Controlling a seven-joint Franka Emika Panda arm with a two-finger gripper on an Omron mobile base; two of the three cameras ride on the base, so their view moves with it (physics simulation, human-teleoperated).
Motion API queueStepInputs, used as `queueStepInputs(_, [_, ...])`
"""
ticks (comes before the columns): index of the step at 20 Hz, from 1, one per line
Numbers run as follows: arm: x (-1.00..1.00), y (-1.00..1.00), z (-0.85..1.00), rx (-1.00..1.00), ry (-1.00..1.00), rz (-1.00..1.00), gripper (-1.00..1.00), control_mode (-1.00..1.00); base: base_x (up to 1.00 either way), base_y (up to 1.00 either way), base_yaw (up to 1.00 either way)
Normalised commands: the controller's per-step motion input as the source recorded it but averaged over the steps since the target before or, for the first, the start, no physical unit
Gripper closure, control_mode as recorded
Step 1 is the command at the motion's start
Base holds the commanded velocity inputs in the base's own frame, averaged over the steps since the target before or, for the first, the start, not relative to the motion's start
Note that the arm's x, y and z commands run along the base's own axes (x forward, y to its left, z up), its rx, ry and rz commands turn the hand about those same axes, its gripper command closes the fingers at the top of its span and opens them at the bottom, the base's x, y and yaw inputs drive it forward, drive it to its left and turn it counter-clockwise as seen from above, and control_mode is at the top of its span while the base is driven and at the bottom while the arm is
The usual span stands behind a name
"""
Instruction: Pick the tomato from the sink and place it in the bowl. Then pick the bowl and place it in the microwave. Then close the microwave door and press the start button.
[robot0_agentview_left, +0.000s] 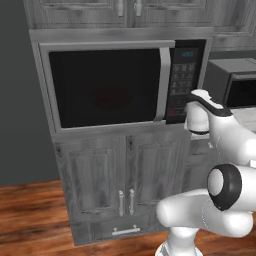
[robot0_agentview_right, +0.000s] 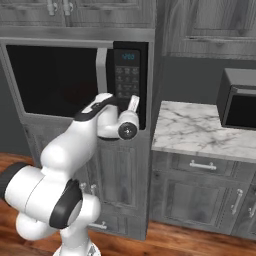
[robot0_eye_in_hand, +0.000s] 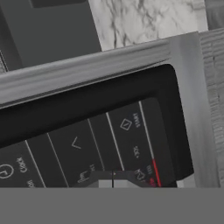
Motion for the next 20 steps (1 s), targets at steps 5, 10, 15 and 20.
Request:
queueStepInputs(5, [0.02,-0.03,-0.11,0.0,-0.1,0.07,1.0,-1.0,0.0,0.0,0.0])
queueStepInputs(10, [0.0,-0.03,-0.06,0.0,-0.12,0.06,1.0,-1.0,0.0,0.0,0.0])
queueStepInputs(15, [0.04,0.0,-0.1,0.0,-0.11,0.02,1.0,-1.0,0.0,0.0,0.0])
queueStepInputs(20, [0.0,-0.02,-0.16,0.0,-0.11,0.0,1.0,-1.0,0.0,0.0,0.0])
